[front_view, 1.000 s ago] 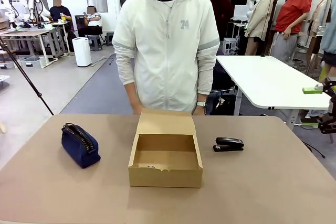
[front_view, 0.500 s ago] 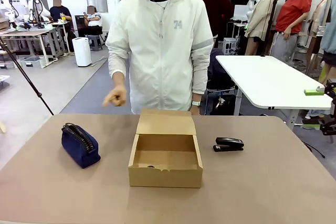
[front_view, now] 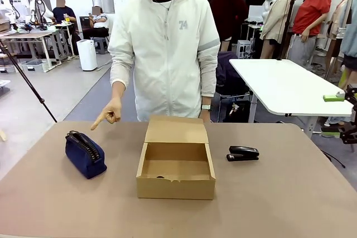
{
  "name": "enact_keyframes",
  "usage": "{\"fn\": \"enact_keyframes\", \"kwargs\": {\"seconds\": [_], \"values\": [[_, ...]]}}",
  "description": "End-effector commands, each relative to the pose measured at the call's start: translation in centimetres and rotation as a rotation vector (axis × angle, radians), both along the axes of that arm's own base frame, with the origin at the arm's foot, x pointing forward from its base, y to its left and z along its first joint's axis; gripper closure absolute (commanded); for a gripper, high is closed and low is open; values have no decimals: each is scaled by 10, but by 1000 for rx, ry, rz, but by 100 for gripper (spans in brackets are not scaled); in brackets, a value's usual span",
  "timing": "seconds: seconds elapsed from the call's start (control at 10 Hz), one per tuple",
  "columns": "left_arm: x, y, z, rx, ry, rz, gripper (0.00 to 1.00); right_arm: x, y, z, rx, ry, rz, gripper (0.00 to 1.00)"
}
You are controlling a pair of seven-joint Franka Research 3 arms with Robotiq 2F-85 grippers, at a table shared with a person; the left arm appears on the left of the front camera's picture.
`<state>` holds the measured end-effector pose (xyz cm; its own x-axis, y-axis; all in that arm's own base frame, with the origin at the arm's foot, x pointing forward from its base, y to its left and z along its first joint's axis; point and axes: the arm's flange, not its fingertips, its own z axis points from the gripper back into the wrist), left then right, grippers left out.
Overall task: Pack the items into the box.
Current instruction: Pick up the item indicated by the person and place it inside the Mailer Box.
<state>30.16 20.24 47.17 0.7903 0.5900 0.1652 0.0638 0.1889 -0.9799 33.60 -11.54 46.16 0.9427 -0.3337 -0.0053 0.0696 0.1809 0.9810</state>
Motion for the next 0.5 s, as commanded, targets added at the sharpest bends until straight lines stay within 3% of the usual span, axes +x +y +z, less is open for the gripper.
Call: {"fn": "enact_keyframes", "kwargs": {"seconds": [0.0,0.4], "values": [[0,-1,3,-20,-5,4,0,0,-4,5,1,3,11,0],[0,0,0,0,0,0,0,0,-4,5,1,3,11,0]]}}
